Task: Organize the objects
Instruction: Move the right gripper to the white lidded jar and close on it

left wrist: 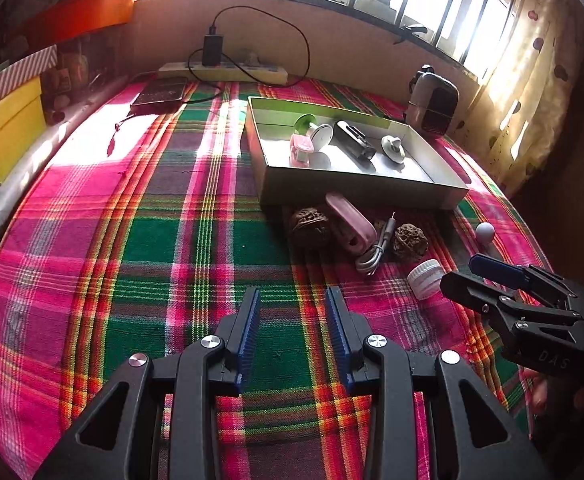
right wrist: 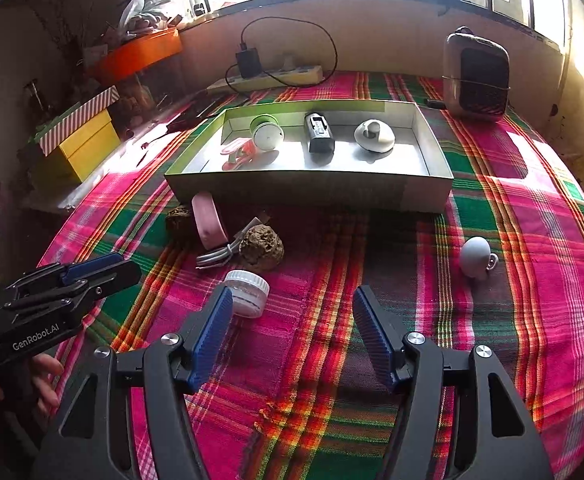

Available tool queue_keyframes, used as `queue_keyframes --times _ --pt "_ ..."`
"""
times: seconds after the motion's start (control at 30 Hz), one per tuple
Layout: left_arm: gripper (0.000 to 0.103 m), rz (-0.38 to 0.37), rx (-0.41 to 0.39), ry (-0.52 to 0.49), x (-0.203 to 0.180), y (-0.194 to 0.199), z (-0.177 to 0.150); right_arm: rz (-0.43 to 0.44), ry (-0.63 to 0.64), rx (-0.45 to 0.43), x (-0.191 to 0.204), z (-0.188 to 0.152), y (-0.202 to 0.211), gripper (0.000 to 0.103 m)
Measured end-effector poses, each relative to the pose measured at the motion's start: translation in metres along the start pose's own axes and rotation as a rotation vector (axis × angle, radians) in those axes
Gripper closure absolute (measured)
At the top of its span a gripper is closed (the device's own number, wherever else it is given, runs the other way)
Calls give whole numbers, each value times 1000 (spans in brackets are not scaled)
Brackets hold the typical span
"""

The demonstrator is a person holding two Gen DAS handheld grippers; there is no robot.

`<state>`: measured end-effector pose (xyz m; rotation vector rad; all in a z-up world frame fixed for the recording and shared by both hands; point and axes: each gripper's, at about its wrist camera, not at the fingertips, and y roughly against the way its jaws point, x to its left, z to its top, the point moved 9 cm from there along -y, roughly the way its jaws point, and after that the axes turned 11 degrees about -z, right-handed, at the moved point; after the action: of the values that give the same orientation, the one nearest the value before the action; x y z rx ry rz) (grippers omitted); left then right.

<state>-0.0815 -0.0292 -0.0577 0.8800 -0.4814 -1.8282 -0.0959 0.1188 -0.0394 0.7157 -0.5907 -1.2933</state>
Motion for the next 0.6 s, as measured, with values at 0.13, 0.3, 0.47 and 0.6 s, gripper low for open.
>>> queue_keyframes --times 0.13,0.3,0.47,0.6 --pt "72 -1 4 3 2 -1 -1 9 25 4 11 -2 -3 40" --pt "72 -9 12 8 6 -3 -3 13 38 19 21 -2 -11 40" --pt "72 -15 13 15 8 -5 -2 -7 39 29 25 -1 -18 40" --pt "72 -15 14 12 9 -5 -2 -34 41 33 24 0 -22 40"
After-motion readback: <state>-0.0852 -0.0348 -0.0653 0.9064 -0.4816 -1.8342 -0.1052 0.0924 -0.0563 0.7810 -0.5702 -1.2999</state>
